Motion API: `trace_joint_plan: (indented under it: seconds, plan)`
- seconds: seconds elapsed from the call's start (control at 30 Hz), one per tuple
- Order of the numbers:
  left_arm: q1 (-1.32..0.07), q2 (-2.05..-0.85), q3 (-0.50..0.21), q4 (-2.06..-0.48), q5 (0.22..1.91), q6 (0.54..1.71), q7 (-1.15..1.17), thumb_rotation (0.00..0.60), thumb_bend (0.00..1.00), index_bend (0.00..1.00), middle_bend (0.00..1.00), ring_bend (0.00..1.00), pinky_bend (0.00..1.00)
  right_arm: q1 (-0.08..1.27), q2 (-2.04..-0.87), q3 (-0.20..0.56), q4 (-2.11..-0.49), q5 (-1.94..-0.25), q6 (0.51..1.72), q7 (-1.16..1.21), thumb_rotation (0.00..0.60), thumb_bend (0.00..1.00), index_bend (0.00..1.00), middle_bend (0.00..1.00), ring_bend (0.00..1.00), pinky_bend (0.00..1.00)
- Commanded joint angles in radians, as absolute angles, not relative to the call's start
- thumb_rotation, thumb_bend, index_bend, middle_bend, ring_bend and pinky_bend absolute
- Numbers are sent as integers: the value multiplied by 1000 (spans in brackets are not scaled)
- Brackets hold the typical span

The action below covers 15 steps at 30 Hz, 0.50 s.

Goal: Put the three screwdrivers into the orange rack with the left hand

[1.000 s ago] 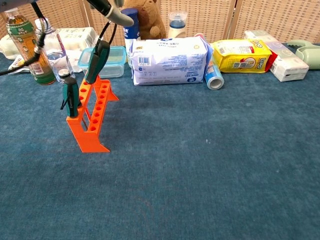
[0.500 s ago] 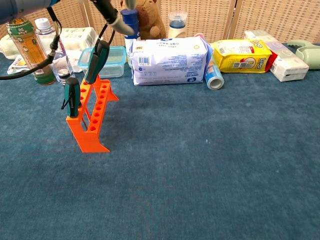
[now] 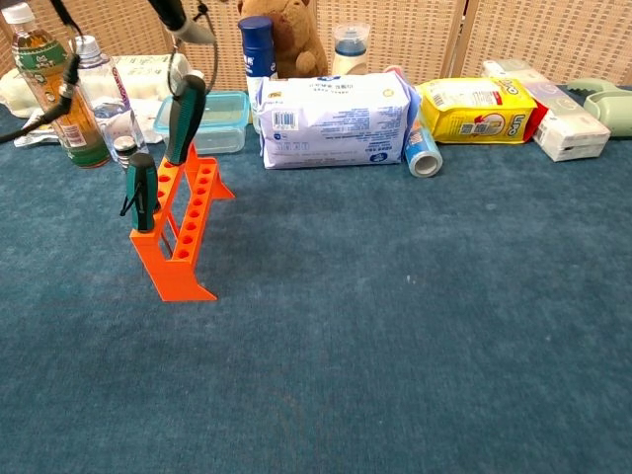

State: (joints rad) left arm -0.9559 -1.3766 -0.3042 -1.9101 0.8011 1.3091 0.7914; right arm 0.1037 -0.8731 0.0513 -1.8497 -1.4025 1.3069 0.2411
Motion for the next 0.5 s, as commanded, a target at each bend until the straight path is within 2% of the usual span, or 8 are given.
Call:
trace_joint_plan:
  seconds: [0.03,0.5]
  plan:
    - [-939,-1346,-307,-1946,805,1331,794,522,237,493,384,605,848,103,-872,50,-1852,-1405,1308,241,600,0,0,154,10,0]
    - [-894,-1261,-318,-2028,807,1369,768,525,237,493,382,604,848,103,-872,44,-1860,-1413,1306,232,600,0,0,155,12,0]
